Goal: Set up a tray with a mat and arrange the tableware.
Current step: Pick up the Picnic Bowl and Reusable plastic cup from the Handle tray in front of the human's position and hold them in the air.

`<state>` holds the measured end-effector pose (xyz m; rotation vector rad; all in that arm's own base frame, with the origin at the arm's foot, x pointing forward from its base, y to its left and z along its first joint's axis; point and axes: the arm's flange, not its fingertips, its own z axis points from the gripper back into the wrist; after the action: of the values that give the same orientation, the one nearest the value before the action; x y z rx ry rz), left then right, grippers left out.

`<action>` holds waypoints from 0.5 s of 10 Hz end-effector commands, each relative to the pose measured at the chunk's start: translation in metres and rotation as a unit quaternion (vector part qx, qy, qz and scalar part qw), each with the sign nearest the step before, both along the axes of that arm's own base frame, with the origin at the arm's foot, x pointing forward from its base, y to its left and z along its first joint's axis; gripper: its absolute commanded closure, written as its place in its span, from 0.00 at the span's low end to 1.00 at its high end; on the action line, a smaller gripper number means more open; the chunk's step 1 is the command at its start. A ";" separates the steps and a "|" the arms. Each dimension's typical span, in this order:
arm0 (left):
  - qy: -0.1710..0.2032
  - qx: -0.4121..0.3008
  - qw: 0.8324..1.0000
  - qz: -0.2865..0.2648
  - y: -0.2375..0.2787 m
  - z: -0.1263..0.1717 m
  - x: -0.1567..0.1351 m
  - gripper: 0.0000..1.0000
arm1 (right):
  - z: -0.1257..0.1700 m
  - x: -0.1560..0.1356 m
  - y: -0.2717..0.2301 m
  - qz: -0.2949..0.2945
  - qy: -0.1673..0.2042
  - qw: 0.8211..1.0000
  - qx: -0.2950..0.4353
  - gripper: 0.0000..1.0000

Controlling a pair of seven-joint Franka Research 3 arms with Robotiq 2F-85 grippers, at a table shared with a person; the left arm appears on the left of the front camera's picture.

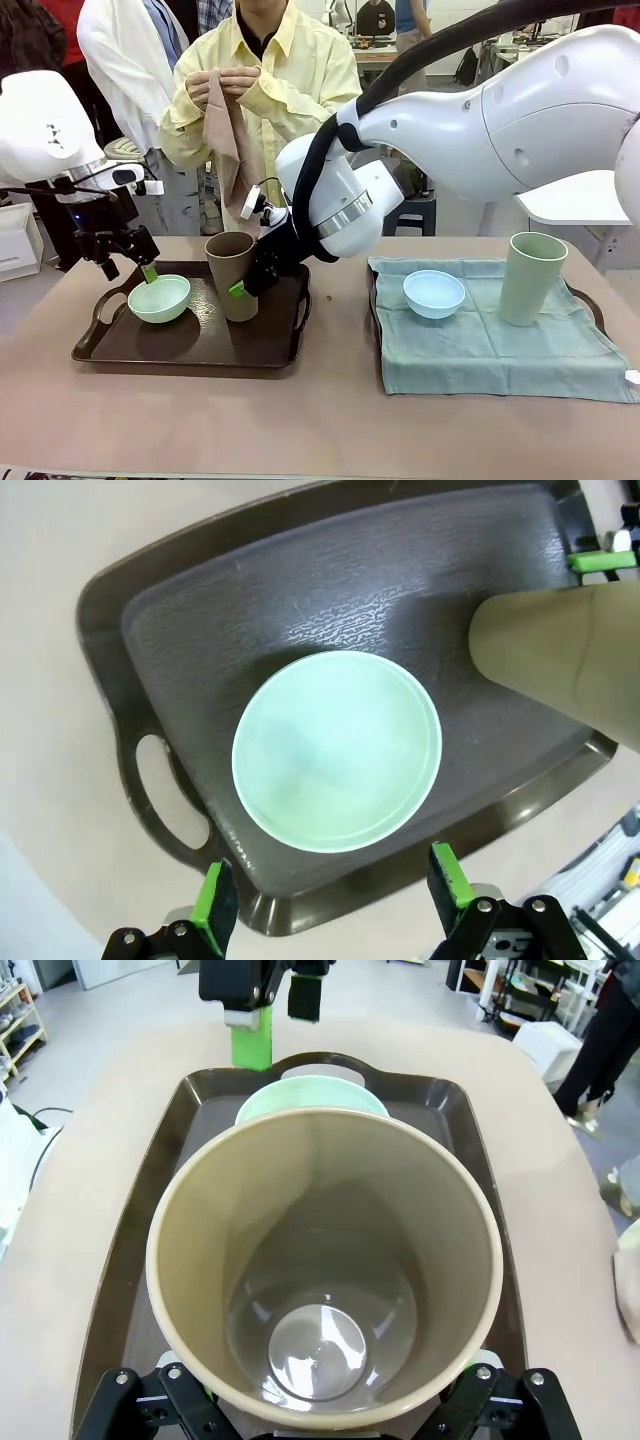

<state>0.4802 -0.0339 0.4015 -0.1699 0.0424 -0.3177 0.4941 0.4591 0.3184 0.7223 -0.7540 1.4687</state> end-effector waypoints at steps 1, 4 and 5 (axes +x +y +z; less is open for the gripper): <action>0.015 -0.009 0.999 -0.030 0.003 -0.012 0.023 0.00 | -0.008 -0.003 -0.001 0.004 0.010 1.000 -0.007 0.00; 0.012 0.003 1.000 -0.016 0.006 -0.032 0.043 0.00 | -0.010 -0.003 -0.001 0.000 0.011 1.000 -0.014 0.00; 0.007 0.012 1.000 0.001 0.010 -0.038 0.049 0.00 | -0.010 -0.003 0.000 -0.002 0.011 1.000 -0.018 0.00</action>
<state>0.5204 -0.0290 0.3642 -0.1734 0.0778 -0.3438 0.4928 0.4593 0.3096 0.7268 -0.7381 1.4672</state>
